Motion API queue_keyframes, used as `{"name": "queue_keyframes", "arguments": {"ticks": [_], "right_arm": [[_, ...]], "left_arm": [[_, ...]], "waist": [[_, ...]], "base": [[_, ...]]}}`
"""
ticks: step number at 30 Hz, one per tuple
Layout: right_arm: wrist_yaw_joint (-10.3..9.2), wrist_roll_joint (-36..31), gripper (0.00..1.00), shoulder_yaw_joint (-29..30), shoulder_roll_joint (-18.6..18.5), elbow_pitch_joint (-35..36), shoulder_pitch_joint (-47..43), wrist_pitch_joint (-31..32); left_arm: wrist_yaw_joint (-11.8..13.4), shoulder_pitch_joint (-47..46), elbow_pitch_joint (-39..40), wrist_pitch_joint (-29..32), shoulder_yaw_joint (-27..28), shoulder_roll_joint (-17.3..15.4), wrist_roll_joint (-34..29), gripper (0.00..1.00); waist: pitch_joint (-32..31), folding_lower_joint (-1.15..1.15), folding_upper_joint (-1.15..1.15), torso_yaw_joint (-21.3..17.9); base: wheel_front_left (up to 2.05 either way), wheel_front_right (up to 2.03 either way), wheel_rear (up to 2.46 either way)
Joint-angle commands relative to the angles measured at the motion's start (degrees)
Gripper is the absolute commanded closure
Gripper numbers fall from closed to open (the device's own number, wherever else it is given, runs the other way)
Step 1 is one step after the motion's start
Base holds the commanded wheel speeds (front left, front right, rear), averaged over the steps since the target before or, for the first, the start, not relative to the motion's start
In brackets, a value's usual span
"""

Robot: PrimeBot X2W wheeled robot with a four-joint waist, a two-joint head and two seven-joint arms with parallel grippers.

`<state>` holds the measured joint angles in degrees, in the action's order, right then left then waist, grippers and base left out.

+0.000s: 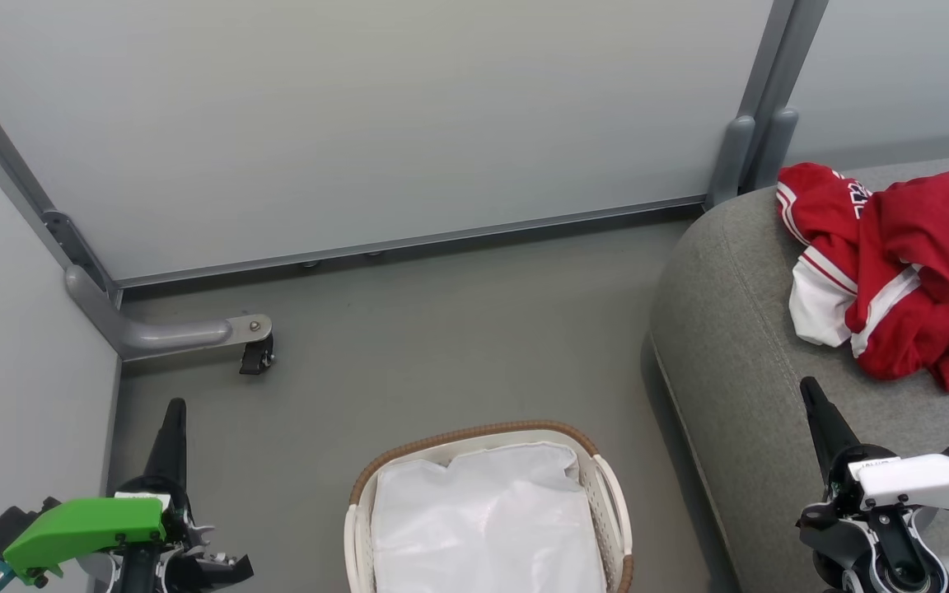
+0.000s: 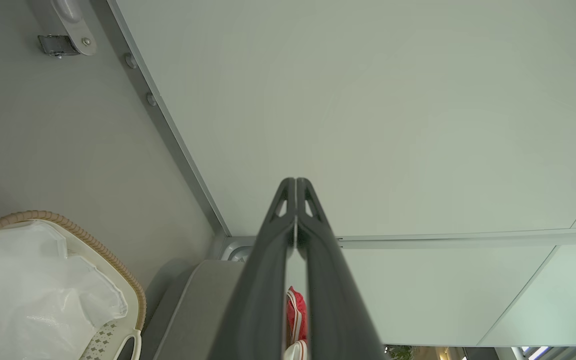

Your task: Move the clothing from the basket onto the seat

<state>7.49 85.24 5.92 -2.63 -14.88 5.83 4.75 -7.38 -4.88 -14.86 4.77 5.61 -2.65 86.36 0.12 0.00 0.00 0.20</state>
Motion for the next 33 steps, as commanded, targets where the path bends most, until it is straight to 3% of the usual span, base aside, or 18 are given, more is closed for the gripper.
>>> {"name": "queue_keyframes", "arguments": {"ticks": [1, 17, 33], "right_arm": [[0.01, 1.27, 1.0, 0.25, -0.36, 0.47, 0.59, 0.37], [0.0, 7.47, 1.0, 0.75, -0.41, 1.04, 0.59, 1.99], [0.0, 7.27, 1.0, 0.72, -0.41, 1.0, 0.59, 1.98]], "left_arm": [[-0.17, -1.3, 0.44, 0.36, 0.41, -0.36, 1.23, 1.0], [-0.19, -1.69, 0.97, 2.0, 1.08, -0.4, 6.27, 1.0], [-0.19, -1.63, 0.91, 1.99, 1.05, -0.39, 6.17, 1.0]], "waist": [[0.0, 0.0, 0.0, -0.02], [0.06, 0.0, 0.0, -0.2], [0.06, 0.0, 0.0, -0.2]], "base": [[0.0, 0.0, 0.0], [0.0, 0.0, 0.0], [0.0, 0.0, 0.0]]}}
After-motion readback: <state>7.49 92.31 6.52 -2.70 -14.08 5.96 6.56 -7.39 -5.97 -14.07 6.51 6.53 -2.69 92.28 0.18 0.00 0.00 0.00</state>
